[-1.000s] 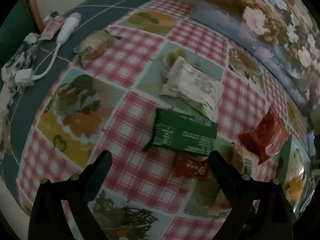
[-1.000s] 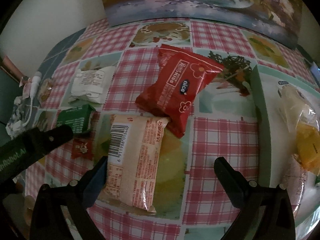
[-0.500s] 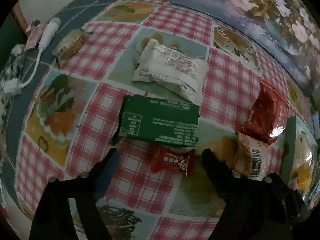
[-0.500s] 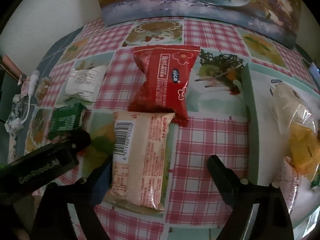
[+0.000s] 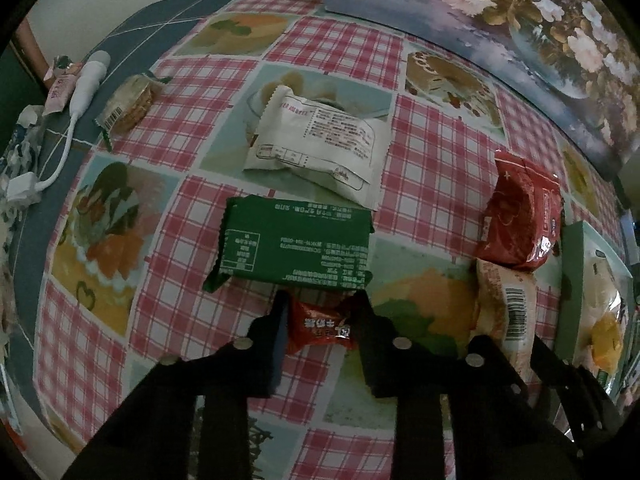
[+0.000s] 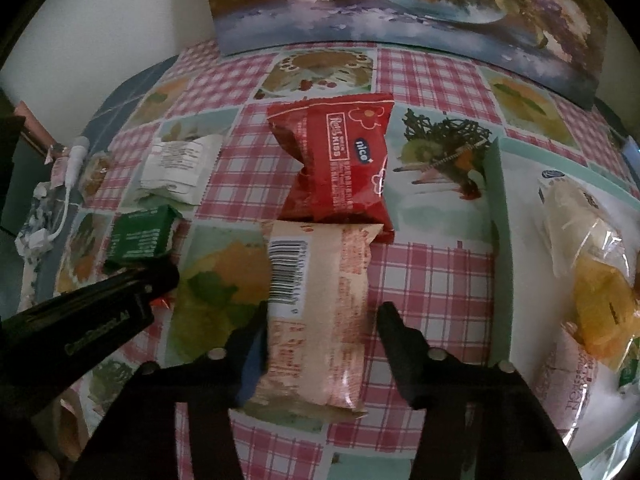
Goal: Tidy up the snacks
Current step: 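Grasp small red candy with left gripper while right gripper grasps cream barcode bread pack, then carry the red candy and cream bread pack over the white tray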
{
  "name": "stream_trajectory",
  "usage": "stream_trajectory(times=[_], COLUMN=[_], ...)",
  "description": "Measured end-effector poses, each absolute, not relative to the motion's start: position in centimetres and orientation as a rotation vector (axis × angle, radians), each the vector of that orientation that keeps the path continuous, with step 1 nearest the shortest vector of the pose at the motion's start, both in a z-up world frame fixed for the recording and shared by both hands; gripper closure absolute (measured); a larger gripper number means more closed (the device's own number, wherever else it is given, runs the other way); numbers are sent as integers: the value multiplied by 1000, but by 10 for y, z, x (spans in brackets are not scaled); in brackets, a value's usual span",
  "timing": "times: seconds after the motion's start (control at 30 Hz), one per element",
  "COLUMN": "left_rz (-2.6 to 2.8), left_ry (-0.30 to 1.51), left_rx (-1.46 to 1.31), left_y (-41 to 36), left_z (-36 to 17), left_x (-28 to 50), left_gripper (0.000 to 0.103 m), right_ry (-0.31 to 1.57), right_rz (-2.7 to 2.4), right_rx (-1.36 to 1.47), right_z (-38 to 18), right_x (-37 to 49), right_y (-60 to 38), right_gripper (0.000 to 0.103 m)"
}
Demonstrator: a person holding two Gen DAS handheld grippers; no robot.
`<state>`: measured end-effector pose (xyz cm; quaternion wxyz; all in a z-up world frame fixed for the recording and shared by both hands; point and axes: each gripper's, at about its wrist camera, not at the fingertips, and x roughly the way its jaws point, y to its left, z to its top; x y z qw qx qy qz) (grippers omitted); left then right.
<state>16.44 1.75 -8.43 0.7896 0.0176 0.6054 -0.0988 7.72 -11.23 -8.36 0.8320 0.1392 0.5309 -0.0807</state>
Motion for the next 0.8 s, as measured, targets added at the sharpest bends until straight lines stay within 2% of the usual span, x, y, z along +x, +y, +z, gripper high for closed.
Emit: stream_trajectory(times=[0.07, 0.2, 0.8], left_rz=[-219, -225, -230], left_ry=[1304, 1297, 1150], left_rx=[32, 27, 6], left_y=[18, 21, 33], left_z=[-87, -86, -22], left_x=[166, 164, 146], left_gripper=[74, 75, 75], right_ry=[1124, 1117, 981], right_rz=[-162, -156, -135], right_rx=[303, 311, 368], right_z=[-83, -80, -27], right_x=[78, 78, 55], right_y=[-112, -112, -124], right_gripper=[60, 63, 63])
